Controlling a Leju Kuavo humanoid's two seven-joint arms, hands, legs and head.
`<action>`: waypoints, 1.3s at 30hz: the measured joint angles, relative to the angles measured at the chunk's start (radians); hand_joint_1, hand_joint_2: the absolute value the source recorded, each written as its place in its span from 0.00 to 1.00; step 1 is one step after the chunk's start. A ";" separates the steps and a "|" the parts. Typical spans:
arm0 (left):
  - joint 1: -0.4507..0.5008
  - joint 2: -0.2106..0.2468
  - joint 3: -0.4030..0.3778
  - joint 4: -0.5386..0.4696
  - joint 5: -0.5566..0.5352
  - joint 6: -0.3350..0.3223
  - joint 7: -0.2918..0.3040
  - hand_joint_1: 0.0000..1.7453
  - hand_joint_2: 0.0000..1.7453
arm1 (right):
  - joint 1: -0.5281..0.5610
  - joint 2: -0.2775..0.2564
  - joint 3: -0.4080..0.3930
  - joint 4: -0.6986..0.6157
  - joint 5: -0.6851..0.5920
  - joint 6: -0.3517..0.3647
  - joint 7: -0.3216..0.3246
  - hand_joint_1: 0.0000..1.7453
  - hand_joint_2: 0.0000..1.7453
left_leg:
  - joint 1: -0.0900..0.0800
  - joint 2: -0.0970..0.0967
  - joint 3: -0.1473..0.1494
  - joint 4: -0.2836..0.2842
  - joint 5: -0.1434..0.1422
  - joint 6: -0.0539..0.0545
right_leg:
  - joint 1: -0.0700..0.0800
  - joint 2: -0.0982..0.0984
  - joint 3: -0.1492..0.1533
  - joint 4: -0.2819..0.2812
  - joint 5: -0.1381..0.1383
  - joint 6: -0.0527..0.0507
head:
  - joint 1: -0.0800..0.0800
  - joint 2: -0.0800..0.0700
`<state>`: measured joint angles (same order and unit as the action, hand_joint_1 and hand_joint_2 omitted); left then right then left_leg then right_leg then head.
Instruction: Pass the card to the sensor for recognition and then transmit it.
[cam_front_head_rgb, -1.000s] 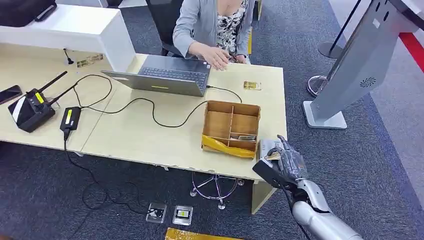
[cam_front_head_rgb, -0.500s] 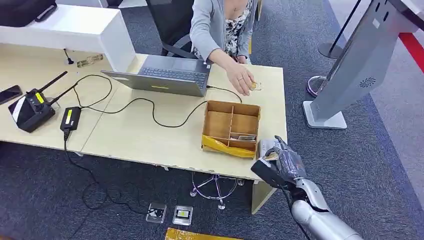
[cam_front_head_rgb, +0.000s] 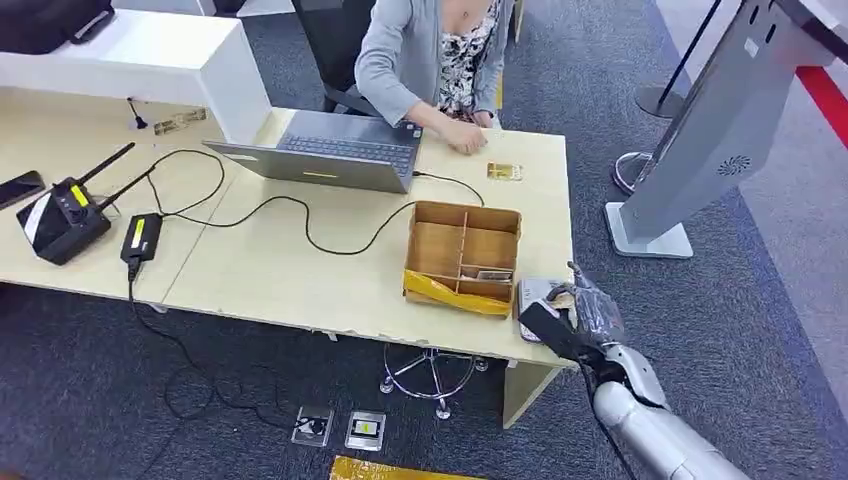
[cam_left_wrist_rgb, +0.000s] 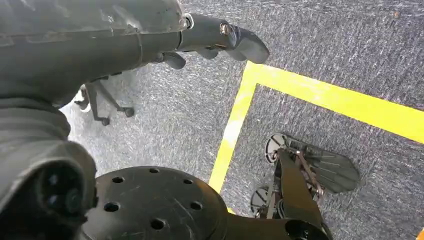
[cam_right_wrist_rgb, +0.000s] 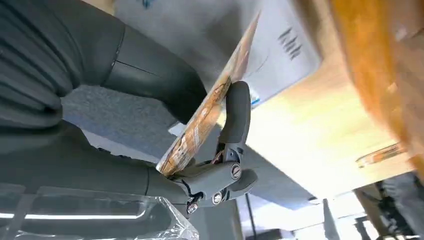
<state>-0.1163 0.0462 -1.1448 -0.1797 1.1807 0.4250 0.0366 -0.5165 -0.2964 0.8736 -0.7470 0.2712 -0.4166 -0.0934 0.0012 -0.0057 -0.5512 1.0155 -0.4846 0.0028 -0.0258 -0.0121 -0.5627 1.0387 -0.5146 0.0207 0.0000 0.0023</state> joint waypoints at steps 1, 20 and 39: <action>0.000 0.000 -0.001 0.000 -0.001 0.000 0.000 0.00 0.00 | -0.006 0.000 -0.002 0.010 -0.002 0.000 -0.002 1.00 1.00 | 0.000 0.000 0.000 0.000 0.000 0.000 | 0.000 0.000 0.000 0.000 0.000 0.000 | -0.001 0.000; 0.000 0.000 -0.002 0.000 -0.014 -0.016 -0.012 0.00 0.00 | -0.082 0.023 -0.041 0.153 0.007 0.008 -0.023 1.00 1.00 | 0.000 0.002 0.000 0.000 0.001 0.002 | 0.000 0.002 0.001 -0.001 0.002 0.002 | -0.001 0.000; -0.001 0.009 -0.027 0.000 -0.043 -0.071 -0.059 0.00 0.00 | -0.370 0.101 0.030 0.147 0.377 0.099 0.153 1.00 1.00 | 0.000 0.002 -0.003 0.000 0.003 0.003 | 0.000 0.002 -0.002 -0.001 0.003 0.002 | 0.000 0.000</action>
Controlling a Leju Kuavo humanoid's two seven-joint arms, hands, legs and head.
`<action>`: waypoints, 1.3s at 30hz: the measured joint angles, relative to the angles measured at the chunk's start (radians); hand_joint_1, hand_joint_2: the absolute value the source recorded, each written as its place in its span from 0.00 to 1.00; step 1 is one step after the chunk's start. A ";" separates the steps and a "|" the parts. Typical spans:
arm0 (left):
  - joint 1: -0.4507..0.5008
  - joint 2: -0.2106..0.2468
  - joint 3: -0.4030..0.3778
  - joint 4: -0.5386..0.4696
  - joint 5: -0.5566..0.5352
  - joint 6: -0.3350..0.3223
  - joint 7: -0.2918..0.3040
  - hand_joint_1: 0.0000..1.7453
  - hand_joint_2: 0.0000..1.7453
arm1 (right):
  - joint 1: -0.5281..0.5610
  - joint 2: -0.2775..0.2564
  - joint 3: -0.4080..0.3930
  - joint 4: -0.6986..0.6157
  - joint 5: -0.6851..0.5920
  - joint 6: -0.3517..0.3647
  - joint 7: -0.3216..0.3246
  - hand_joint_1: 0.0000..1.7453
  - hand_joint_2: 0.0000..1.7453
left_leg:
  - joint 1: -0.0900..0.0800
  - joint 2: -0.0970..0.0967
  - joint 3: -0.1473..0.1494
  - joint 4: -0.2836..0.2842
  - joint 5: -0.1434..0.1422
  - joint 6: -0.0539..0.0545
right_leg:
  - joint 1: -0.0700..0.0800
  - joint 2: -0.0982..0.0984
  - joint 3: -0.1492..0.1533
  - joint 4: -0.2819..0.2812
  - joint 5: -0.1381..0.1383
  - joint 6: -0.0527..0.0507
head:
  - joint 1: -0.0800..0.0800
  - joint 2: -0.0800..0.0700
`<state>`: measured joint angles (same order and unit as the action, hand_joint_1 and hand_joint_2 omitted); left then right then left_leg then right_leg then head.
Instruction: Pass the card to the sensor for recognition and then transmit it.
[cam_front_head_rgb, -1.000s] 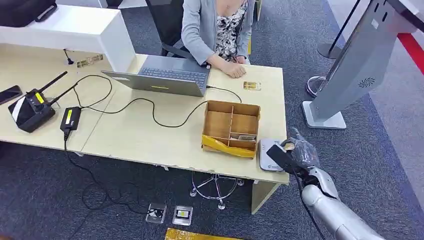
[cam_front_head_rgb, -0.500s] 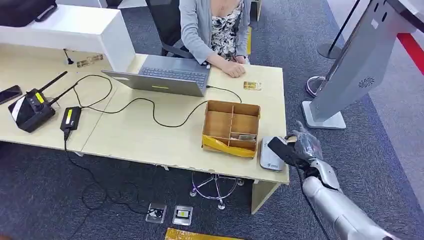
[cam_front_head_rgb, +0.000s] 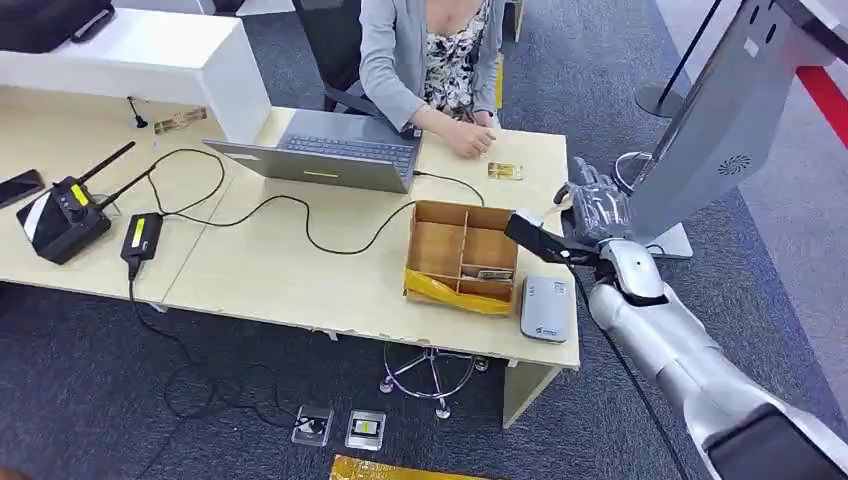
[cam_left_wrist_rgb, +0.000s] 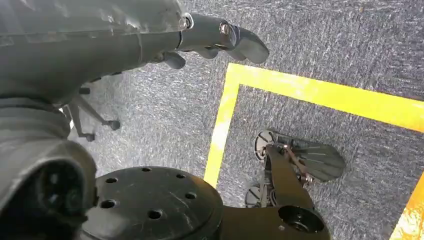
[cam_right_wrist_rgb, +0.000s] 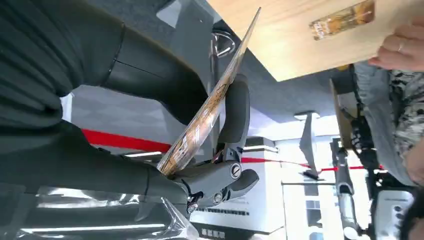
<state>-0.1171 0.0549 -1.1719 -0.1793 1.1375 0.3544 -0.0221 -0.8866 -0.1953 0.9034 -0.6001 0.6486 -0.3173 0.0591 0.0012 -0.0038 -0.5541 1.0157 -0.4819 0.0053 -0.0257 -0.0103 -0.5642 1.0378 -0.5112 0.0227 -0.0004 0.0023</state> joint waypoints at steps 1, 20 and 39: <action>0.000 0.000 0.000 0.000 -0.003 -0.003 0.000 0.00 0.00 | -0.011 0.011 0.003 0.000 0.009 0.009 0.001 1.00 1.00 | 0.000 0.000 0.000 0.000 0.000 0.000 | 0.000 0.000 0.000 0.000 0.000 0.000 | 0.000 0.000; 0.000 0.002 -0.023 0.000 -0.036 -0.029 -0.024 0.00 0.00 | -0.074 0.131 0.029 0.044 -0.003 0.002 -0.024 1.00 1.00 | 0.000 0.000 0.000 0.000 0.000 0.000 | 0.000 0.000 0.000 -0.001 0.000 0.000 | 0.000 0.000; 0.000 0.008 -0.057 0.000 -0.055 -0.057 -0.033 0.00 0.00 | -0.058 0.131 0.029 0.055 0.072 -0.020 -0.005 0.00 0.00 | 0.000 0.001 0.000 0.000 0.000 0.000 | 0.000 0.002 -0.001 -0.001 0.000 0.000 | 0.000 0.000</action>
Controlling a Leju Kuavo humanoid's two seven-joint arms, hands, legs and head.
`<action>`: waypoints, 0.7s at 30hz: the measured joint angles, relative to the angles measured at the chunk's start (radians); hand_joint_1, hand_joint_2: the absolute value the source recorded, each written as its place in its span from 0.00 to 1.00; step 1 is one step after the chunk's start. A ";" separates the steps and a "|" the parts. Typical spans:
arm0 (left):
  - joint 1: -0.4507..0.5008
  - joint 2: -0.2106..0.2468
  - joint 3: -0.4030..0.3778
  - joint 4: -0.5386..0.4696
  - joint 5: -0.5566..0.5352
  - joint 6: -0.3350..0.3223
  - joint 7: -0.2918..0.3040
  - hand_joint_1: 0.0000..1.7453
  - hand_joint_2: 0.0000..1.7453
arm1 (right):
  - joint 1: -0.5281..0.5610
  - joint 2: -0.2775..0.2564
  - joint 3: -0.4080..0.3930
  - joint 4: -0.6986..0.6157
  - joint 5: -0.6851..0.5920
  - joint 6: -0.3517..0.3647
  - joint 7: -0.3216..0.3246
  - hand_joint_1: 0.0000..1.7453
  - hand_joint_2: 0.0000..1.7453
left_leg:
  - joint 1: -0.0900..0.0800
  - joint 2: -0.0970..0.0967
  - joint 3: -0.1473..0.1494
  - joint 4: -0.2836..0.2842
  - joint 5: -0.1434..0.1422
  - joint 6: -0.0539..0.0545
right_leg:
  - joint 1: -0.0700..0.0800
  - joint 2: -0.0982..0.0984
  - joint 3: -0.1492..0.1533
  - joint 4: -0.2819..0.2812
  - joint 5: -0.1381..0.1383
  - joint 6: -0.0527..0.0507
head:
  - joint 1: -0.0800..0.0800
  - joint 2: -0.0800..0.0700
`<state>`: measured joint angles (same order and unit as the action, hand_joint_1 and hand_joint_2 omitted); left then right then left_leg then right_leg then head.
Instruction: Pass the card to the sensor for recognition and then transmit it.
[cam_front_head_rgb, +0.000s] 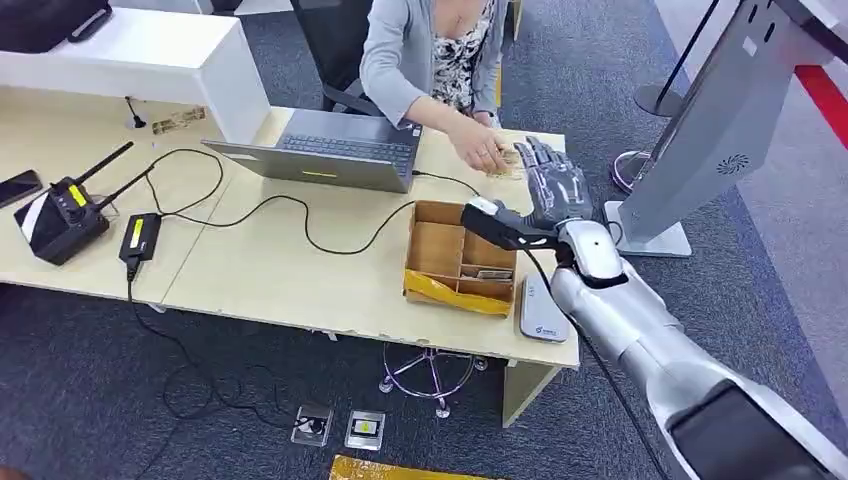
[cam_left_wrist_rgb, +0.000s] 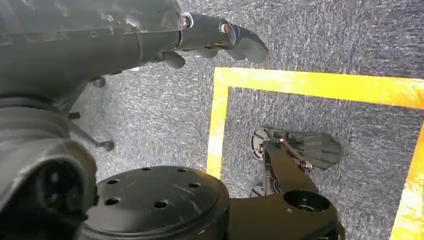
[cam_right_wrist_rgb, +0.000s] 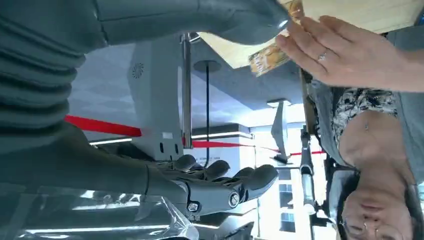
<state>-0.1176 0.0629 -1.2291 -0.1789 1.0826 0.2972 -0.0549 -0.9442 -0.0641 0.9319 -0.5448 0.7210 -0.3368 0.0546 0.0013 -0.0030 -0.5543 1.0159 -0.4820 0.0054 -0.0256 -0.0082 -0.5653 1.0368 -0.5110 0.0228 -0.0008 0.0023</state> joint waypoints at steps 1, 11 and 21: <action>0.000 0.000 0.000 0.000 0.000 0.002 0.000 0.00 0.00 | 0.003 0.000 0.000 -0.004 0.013 0.001 0.008 0.00 0.00 | 0.000 0.000 0.000 0.000 0.000 0.000 | 0.000 0.000 0.000 0.000 0.000 0.000 | 0.000 0.000; 0.001 0.001 -0.001 0.000 0.028 0.007 0.003 0.00 0.00 | 0.085 -0.035 -0.023 -0.163 0.010 0.003 0.073 0.00 0.00 | 0.000 0.000 0.000 0.000 0.000 0.000 | 0.000 -0.001 0.000 -0.001 0.000 0.000 | 0.001 0.000; 0.002 0.002 -0.001 0.000 0.057 0.019 0.029 0.00 0.00 | 0.239 -0.171 -0.077 -0.533 -0.007 0.029 0.166 0.00 0.00 | 0.000 0.000 0.000 0.000 0.000 0.000 | 0.000 0.000 0.000 -0.002 0.000 0.001 | 0.000 0.000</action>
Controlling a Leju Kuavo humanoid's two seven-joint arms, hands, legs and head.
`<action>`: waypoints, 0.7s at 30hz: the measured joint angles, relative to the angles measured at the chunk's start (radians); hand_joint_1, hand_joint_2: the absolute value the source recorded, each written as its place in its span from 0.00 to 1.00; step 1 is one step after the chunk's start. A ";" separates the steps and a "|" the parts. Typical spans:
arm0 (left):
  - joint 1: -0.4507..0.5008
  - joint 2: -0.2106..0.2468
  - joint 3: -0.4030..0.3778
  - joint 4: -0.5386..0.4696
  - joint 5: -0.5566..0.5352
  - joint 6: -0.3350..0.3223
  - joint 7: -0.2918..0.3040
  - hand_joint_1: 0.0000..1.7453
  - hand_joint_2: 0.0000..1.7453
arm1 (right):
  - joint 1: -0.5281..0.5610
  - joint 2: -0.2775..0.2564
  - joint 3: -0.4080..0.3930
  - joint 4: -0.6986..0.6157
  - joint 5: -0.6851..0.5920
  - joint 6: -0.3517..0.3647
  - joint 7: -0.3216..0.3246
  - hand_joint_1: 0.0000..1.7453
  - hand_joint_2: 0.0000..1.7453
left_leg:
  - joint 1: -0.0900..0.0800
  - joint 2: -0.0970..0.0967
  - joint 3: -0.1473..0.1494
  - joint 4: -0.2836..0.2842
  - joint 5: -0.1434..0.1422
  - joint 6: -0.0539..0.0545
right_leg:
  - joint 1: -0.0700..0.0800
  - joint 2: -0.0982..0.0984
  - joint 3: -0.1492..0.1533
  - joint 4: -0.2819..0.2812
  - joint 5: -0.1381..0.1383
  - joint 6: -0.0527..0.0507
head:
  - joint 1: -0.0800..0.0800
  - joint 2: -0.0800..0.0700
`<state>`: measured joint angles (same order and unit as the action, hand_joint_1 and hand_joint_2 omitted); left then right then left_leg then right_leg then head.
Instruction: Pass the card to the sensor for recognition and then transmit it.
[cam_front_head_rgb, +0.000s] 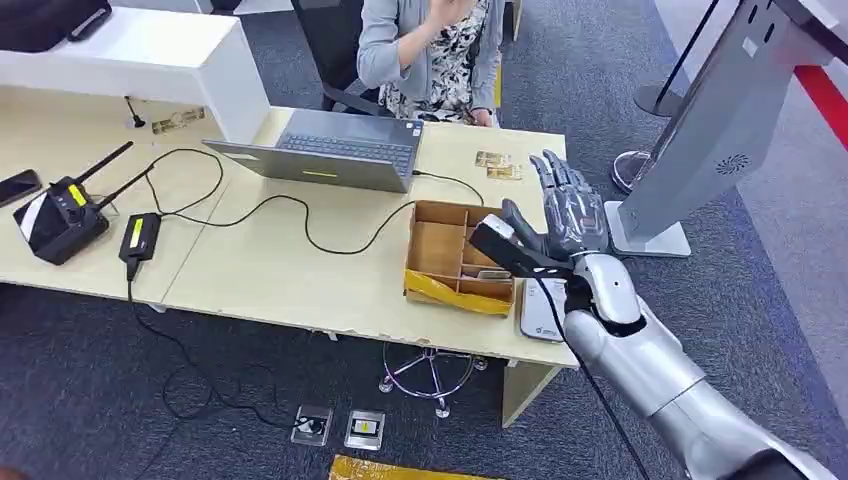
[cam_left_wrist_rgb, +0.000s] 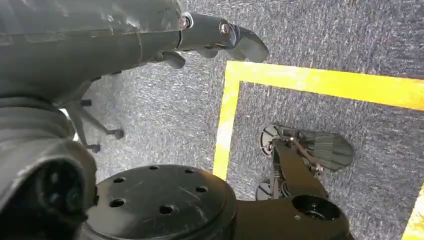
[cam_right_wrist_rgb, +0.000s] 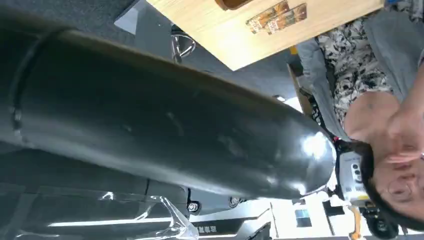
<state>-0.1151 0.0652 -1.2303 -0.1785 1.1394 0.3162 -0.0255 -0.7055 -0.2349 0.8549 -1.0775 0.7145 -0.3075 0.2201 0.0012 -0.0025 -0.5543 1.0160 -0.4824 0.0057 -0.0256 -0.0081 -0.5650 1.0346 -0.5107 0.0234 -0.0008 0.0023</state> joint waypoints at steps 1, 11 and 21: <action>0.000 0.000 0.000 0.000 0.003 0.002 -0.003 0.00 0.00 | 0.014 -0.012 -0.002 -0.035 -0.001 0.003 0.007 0.00 0.00 | 0.000 0.000 0.000 0.000 0.000 0.000 | 0.000 0.000 0.000 0.000 0.000 0.000 | 0.000 0.000; 0.000 0.000 0.000 0.000 0.006 0.013 -0.014 0.00 0.00 | 0.143 -0.116 -0.023 -0.339 -0.015 0.022 0.084 0.00 1.00 | 0.000 0.000 0.000 0.000 0.000 0.000 | 0.000 0.000 0.000 0.000 0.000 0.000 | 0.000 0.000; -0.001 -0.001 0.000 0.000 0.014 0.037 0.017 0.00 0.00 | 0.268 -0.132 -0.001 -0.450 -0.055 -0.051 0.183 0.00 1.00 | 0.000 0.000 0.000 0.000 0.000 0.000 | 0.000 0.000 0.000 -0.001 0.000 0.000 | 0.000 0.000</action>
<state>-0.1163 0.0645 -1.2303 -0.1789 1.1536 0.3536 -0.0088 -0.4379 -0.3666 0.8538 -1.5274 0.6592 -0.3582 0.4033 0.0014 -0.0023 -0.5548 1.0159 -0.4825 0.0059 -0.0255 -0.0078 -0.5647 1.0341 -0.5105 0.0237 -0.0004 0.0023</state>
